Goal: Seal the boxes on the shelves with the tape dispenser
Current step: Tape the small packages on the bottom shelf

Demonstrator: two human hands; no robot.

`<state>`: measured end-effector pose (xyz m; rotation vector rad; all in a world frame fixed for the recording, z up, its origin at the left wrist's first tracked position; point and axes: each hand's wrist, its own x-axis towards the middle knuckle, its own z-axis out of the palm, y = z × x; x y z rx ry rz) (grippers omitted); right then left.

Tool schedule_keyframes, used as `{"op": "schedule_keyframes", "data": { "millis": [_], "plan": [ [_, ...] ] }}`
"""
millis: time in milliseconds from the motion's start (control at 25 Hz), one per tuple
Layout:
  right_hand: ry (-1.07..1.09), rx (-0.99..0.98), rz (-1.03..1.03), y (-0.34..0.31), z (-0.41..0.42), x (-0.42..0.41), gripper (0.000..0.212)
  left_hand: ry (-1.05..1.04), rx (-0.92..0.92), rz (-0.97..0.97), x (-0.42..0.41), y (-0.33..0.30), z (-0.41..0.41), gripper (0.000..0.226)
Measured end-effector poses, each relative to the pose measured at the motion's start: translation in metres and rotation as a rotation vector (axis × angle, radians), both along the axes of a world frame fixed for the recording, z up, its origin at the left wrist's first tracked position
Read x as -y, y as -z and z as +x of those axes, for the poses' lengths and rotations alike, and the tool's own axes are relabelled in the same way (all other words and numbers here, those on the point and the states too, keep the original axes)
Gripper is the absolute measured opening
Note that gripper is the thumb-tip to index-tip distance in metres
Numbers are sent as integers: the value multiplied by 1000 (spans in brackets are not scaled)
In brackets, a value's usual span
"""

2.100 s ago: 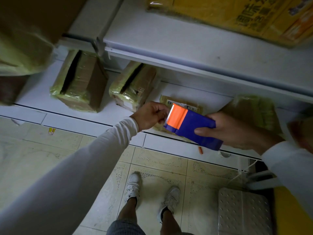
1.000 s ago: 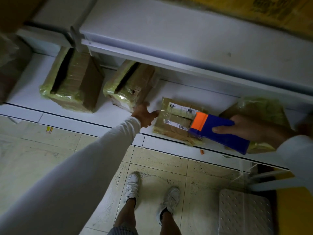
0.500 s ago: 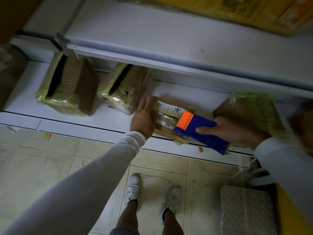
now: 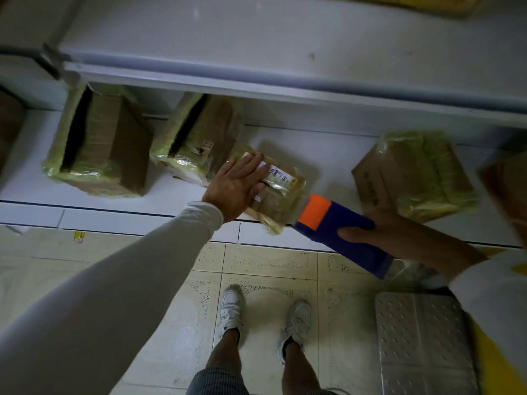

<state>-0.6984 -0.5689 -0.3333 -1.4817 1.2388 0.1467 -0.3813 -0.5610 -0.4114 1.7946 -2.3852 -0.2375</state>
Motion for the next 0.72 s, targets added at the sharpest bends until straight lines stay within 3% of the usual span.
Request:
{"op": "schedule_keyframes", "data": {
  "millis": [80,200,280,400,480,720],
  "plan": [
    [62,-41,22,-4,-21,-19,87,20,25,15,4,0,1,46],
    [112,-96,-40,4,-14,-35,57,51,32,16,7,-1,0,52],
    [115,-195,-153,19,8,-30,50,56,9,23,7,-2,-2,60],
    [-72,-477,-414,43,41,-19,41,53,-3,16,7,-3,-5,67],
    [-129,-583,-476,53,45,-24,37,52,-1,36,7,-5,-5,69],
    [59,-464,-371,50,18,-46,45,69,37,66,20,-24,-37,62]
  ]
}}
